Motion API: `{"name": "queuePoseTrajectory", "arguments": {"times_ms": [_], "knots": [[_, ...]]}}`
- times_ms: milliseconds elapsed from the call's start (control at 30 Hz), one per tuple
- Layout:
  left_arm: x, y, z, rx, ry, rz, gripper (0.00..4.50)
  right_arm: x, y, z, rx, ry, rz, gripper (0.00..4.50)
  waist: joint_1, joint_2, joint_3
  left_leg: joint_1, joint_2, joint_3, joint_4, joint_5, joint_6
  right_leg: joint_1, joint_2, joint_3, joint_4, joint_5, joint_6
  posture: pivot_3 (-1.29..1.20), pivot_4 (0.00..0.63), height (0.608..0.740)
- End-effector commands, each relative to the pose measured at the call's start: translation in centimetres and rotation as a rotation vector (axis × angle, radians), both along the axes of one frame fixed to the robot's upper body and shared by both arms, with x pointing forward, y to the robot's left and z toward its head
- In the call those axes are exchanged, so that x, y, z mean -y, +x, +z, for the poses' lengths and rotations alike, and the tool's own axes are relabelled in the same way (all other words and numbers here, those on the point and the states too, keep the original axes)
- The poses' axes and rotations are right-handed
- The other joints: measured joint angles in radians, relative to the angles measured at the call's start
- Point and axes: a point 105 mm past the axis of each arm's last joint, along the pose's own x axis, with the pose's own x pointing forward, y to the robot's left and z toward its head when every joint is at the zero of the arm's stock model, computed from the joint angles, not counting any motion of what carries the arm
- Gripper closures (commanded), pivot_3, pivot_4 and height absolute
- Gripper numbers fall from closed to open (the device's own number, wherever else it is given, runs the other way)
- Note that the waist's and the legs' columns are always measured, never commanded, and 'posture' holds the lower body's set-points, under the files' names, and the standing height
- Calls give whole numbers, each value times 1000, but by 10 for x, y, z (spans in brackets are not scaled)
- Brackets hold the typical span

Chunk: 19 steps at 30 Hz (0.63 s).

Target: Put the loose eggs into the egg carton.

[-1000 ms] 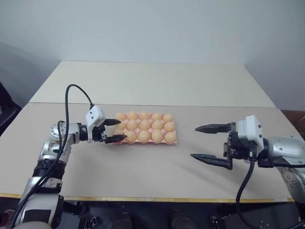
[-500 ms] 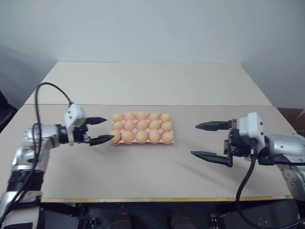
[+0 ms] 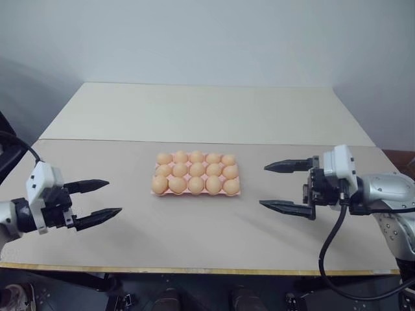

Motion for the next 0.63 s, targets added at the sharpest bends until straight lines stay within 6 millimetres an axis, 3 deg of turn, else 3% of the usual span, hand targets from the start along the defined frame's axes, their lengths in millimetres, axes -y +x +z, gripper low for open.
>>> {"name": "queuePoseTrajectory", "arguments": {"times_ms": [33, 633], "knots": [[8, -6, 14, 57, 9, -7, 43, 0, -3, 5, 31, 1, 15, 0, 0, 0, 0, 0, 0, 0, 0, 0, 0, 0, 0, 0, 0, 0, 0, 0, 150, 740], [15, -9, 18, 56, -29, 26, 43, -1, 2, 5, 21, 8, 25, 0, -6, 0, 0, 0, 0, 0, 0, 0, 0, 0, 0, 0, 0, 0, 0, 0, 150, 740]]}}
